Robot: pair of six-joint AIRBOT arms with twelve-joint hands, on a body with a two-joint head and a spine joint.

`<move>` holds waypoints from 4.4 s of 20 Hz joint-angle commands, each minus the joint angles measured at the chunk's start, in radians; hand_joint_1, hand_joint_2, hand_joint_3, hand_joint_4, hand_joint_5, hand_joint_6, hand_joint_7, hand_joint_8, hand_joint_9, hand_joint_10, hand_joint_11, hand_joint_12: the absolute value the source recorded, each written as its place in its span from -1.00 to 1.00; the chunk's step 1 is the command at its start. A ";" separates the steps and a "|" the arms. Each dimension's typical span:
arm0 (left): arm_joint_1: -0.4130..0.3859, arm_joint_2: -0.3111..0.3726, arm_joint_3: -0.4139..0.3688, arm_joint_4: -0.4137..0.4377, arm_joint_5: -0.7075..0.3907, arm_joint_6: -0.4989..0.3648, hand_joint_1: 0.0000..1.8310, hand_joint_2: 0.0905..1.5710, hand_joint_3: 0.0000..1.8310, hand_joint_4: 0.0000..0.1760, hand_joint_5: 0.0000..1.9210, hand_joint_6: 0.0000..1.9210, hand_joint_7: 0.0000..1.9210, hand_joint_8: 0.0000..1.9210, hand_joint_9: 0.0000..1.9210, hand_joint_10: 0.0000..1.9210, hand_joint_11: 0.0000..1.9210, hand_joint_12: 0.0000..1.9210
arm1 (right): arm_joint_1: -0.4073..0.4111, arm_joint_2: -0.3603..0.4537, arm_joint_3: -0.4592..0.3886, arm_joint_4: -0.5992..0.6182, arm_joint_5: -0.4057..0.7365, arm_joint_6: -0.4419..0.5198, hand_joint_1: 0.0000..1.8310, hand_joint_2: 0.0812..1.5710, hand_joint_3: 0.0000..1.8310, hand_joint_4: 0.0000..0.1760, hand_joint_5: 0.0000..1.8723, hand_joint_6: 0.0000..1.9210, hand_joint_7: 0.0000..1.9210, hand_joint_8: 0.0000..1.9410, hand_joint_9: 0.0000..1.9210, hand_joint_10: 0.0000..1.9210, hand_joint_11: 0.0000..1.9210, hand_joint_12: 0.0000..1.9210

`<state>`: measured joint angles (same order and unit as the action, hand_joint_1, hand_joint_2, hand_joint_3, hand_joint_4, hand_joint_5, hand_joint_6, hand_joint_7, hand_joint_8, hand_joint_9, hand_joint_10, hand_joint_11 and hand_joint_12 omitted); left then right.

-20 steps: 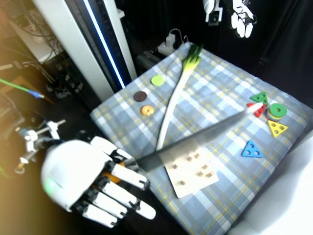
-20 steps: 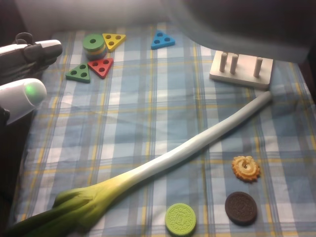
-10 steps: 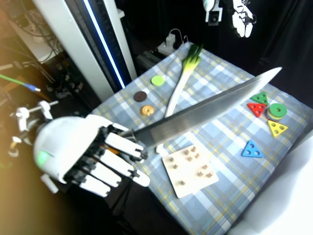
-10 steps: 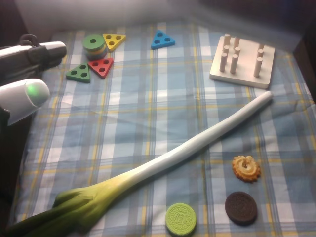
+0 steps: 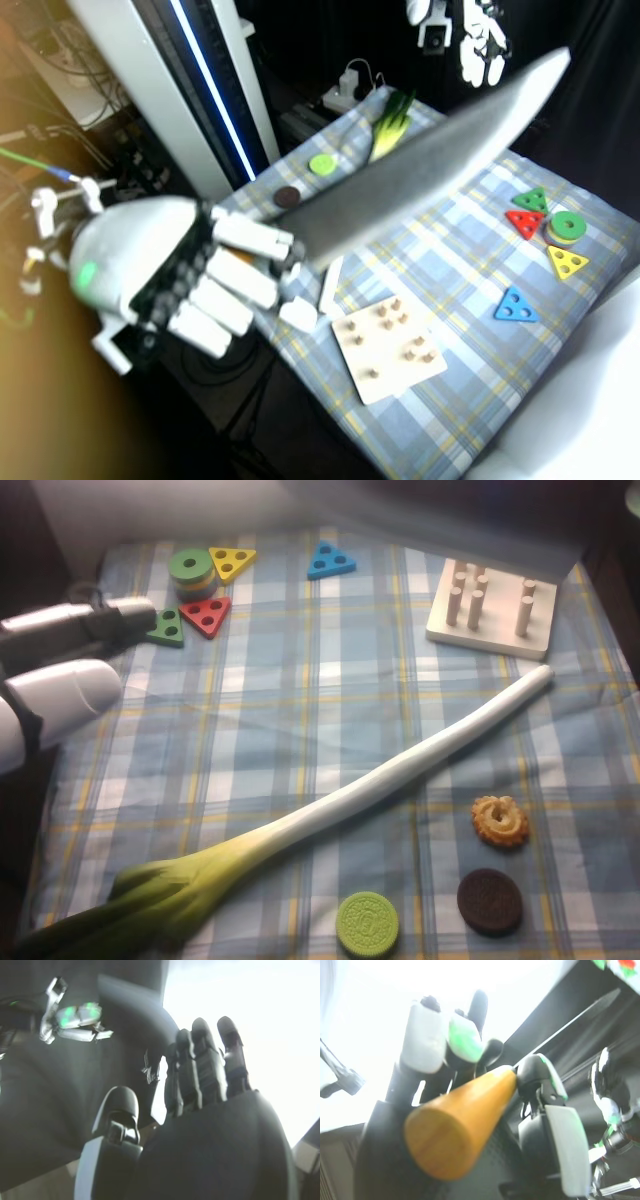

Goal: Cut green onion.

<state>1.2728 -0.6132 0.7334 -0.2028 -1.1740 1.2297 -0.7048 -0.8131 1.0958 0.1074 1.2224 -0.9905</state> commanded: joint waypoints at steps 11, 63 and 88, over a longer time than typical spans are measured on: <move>-0.276 -0.073 0.003 0.307 0.283 0.081 -1.00 0.82 -1.00 -1.00 -0.72 -1.00 -0.68 -1.00 -0.73 -1.00 -1.00 -0.48 | -0.002 0.005 -0.036 -0.028 0.167 0.025 -0.49 0.99 -1.00 -1.00 -0.47 1.00 -0.01 1.00 0.33 1.00 0.45 1.00; -0.473 -0.215 0.023 0.624 0.695 0.080 -1.00 0.77 -1.00 -1.00 -1.00 -1.00 -1.00 -1.00 -1.00 -1.00 -1.00 -1.00 | -0.257 -0.009 -0.038 -0.003 0.135 0.191 -0.67 0.99 -0.99 -1.00 -0.45 0.79 0.04 1.00 0.32 1.00 0.43 1.00; -0.275 -0.046 -0.036 -0.032 0.047 0.352 -1.00 0.77 -1.00 -1.00 -0.99 -0.99 -0.96 -0.99 -0.98 -0.99 -1.00 -1.00 | 0.051 -0.046 0.155 0.065 -0.127 0.106 -0.58 1.00 -0.97 -0.95 -0.56 0.93 -0.06 1.00 0.24 1.00 0.39 1.00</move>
<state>1.0149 -0.6609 0.6964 -0.2520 -0.9905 1.5845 -0.6659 -0.8707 1.2446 0.1410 0.9646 -0.8932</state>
